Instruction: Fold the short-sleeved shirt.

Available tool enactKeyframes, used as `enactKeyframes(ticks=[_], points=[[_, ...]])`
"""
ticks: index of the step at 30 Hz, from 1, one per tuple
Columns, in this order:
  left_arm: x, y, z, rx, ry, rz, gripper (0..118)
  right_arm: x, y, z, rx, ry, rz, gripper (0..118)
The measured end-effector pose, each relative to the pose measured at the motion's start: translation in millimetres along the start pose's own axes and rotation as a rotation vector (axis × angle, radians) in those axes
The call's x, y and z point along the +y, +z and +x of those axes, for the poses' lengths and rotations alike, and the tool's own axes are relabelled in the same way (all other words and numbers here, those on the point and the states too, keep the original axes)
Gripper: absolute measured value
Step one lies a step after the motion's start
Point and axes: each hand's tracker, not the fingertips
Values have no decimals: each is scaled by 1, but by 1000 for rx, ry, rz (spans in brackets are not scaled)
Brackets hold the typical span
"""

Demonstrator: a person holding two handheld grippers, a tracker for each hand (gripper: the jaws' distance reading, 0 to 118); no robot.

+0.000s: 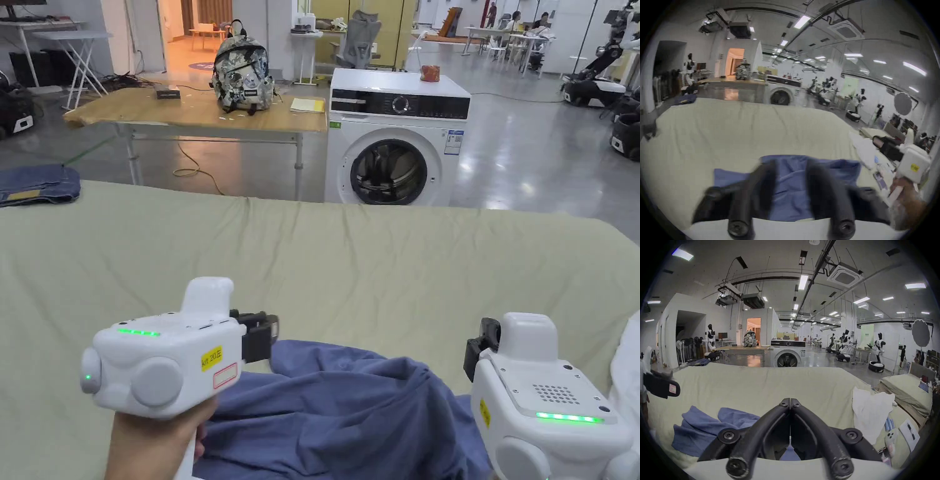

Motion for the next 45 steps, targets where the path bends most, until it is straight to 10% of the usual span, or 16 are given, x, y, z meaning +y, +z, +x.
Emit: enactKeyframes(ticks=[1, 20, 24, 30, 34, 37, 45], points=[[-5, 3, -8, 62, 0, -5, 0, 0, -1, -4, 7, -4, -1, 0], [17, -94, -181, 228, 181, -316, 0, 0, -16, -30, 70, 13, -33, 0], [21, -134, -196, 256, 154, -416, 67, -5, -21, -28, 64, 23, -48, 0], [-2, -152, -162, 306, 149, -532, 68, -15, -29, -19, 45, 28, -85, 0], [-15, -176, -167, 377, 130, -563, 47, -20, -32, -12, 28, 35, -104, 0], [-18, -173, -148, 337, 91, -509, 4, -21, -32, -6, 12, 37, -107, 0], [-14, -142, -149, 253, 127, -414, 0, -13, -33, 18, -10, 22, -119, 0]])
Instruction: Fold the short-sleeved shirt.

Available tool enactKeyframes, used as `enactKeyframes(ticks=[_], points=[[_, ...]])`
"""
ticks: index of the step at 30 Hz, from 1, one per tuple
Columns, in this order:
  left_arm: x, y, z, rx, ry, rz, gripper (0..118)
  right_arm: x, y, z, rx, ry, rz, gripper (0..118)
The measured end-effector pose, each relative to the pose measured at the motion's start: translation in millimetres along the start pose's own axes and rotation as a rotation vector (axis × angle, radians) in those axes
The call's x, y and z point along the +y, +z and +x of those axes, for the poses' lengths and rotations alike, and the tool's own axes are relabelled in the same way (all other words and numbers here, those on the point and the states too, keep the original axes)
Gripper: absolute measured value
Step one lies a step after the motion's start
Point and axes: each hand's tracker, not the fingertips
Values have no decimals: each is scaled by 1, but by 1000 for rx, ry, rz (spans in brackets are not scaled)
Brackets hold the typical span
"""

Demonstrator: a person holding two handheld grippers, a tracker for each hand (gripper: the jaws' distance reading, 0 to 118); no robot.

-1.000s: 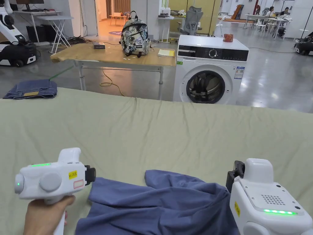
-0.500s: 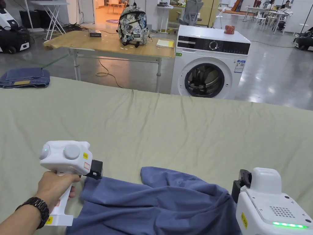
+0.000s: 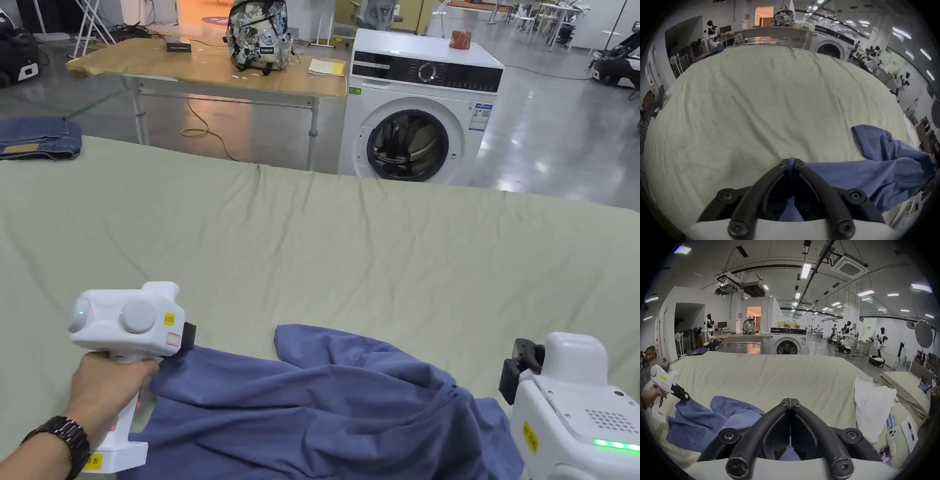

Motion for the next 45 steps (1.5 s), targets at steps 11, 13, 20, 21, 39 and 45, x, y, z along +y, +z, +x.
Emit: enactKeyframes(ticks=[11, 13, 20, 21, 39, 45], points=[[-21, 91, 6, -57, -23, 170, 0, -8, -61, 51, 50, -46, -388, 68], [-25, 94, 6, -53, -22, 174, 0, -18, -75, 50, 56, -18, -442, 74], [-45, 93, 2, -36, -18, 148, 0, -63, -120, 48, 113, -58, -646, 27], [-47, 92, 3, -35, -19, 146, 0, -67, -121, 49, 135, -64, -667, 14], [-11, 151, 1, -31, -37, 296, 0, 32, -45, 55, 119, -74, -242, 2], [28, 203, -18, 16, -41, 403, 0, 99, -24, 58, 77, -17, -93, 2]])
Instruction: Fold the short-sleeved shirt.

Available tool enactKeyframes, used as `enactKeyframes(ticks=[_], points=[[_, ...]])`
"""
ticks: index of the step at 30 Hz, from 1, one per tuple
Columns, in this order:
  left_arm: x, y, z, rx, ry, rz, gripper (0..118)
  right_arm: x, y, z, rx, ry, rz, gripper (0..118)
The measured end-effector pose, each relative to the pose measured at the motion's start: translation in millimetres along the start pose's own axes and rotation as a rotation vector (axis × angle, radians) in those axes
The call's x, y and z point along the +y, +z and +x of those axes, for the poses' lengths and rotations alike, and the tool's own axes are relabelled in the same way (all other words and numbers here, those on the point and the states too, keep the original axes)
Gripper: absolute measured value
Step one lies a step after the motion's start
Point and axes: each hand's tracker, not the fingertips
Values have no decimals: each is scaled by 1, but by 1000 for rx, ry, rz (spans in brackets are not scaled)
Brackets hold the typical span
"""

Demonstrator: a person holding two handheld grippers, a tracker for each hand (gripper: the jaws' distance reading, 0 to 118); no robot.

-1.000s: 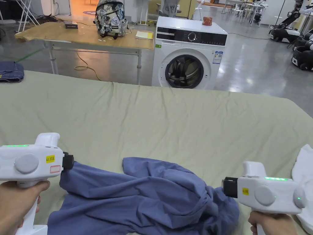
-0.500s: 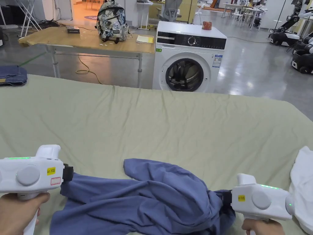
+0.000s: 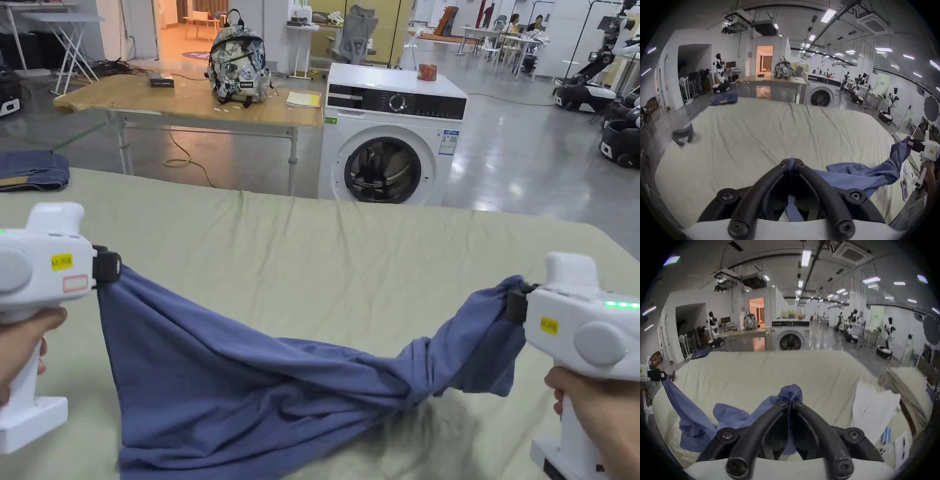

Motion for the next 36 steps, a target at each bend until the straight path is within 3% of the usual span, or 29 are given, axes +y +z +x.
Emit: enactKeyframes(ticks=[4, 8, 19, 36], points=[[42, 18, -26, 60, 26, 88, 0, 42, 4, -1, -67, 47, 66, 2], [76, 23, -52, 81, 71, 117, 0, 76, 3, 5, -83, -11, 114, 2], [147, 18, -84, 149, 69, 183, 0, 151, -8, 6, -143, 29, 213, 2], [240, 6, -66, 185, 8, 264, 0, 256, -35, 14, -241, 71, 307, 2]])
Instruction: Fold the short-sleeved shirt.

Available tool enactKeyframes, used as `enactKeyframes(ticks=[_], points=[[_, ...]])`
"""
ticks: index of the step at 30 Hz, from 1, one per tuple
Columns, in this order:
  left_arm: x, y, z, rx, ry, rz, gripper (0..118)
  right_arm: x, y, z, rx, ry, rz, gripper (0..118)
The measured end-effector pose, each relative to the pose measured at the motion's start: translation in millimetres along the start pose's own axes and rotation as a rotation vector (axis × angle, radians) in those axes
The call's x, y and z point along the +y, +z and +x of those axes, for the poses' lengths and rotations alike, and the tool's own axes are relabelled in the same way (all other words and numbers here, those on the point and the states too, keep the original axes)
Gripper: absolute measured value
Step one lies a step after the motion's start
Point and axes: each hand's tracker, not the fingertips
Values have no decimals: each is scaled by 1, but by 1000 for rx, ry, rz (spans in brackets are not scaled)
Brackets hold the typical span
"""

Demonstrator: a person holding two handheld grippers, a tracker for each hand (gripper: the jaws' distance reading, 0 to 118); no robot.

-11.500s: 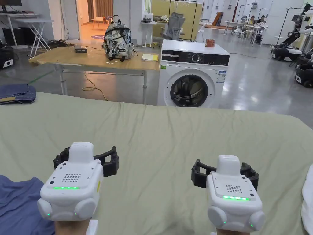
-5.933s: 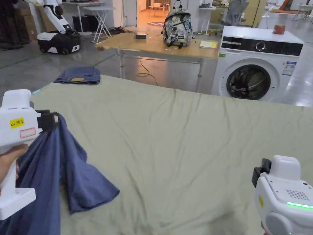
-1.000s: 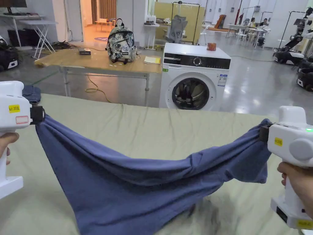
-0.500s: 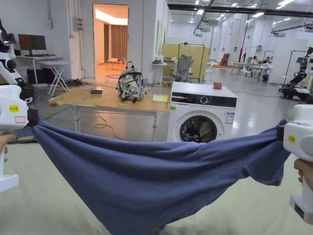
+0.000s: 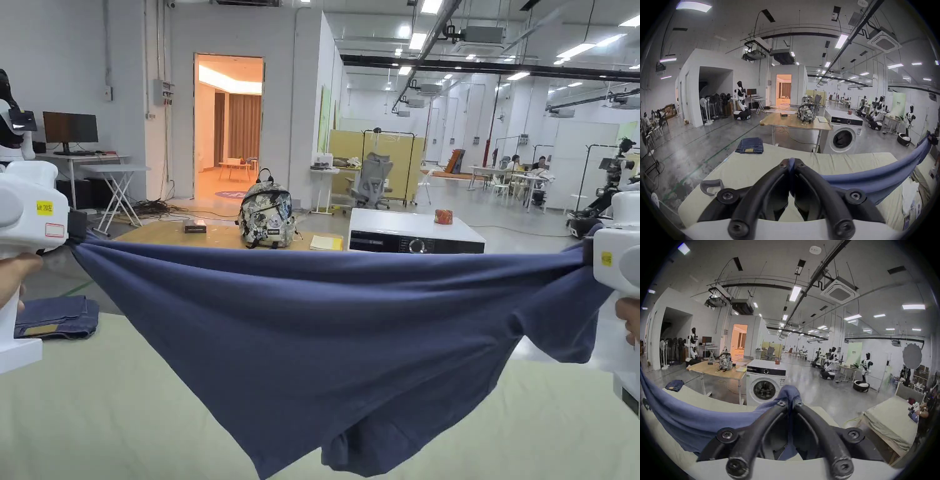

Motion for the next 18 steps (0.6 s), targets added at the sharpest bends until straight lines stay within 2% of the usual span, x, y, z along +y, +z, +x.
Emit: enactKeyframes(ticks=[7, 18], points=[[-39, -1, 12, -3, -40, -27, 0, -34, 5, -3, -4, 28, -36, 2], [-202, 28, -6, -39, 4, -176, 0, -190, 63, 14, 30, 7, -205, 2]])
